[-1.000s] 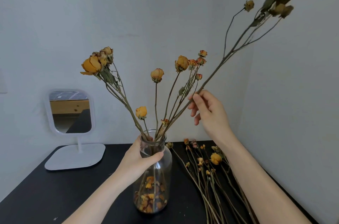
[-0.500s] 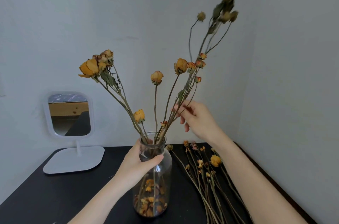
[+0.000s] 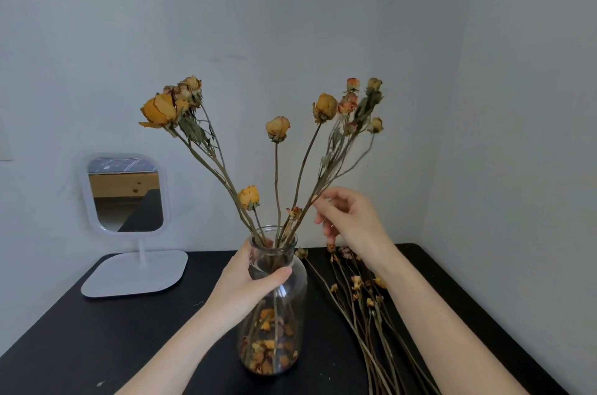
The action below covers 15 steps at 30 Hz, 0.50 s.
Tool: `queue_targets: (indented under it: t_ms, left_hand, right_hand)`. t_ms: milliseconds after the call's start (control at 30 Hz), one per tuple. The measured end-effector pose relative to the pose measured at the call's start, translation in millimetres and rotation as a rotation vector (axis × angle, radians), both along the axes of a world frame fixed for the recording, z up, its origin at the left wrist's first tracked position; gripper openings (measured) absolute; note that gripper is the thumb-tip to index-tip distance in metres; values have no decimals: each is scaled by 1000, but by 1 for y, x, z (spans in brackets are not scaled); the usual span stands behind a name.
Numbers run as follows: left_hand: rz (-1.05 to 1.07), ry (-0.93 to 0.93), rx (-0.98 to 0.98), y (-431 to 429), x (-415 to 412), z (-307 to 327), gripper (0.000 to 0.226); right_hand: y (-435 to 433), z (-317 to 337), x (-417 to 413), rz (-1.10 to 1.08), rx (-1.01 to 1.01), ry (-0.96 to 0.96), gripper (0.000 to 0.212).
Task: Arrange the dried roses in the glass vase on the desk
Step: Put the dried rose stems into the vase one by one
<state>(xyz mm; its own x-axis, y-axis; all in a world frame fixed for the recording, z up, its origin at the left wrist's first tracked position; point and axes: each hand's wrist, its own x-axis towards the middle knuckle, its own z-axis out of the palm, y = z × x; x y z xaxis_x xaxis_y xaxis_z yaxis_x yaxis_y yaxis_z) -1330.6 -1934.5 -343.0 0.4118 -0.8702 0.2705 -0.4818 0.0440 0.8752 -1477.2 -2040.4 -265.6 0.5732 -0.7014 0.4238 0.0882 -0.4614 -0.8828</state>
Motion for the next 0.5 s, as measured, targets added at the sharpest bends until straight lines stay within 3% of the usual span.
queue_targets:
  t_ms: [333, 500]
  left_hand:
    - [67, 49, -96, -4, -9, 1, 46]
    - [140, 16, -116, -17, -14, 1, 63]
  right_hand:
    - [3, -8, 3, -7, 6, 11, 10]
    - [-2, -8, 1, -25, 31, -17, 10]
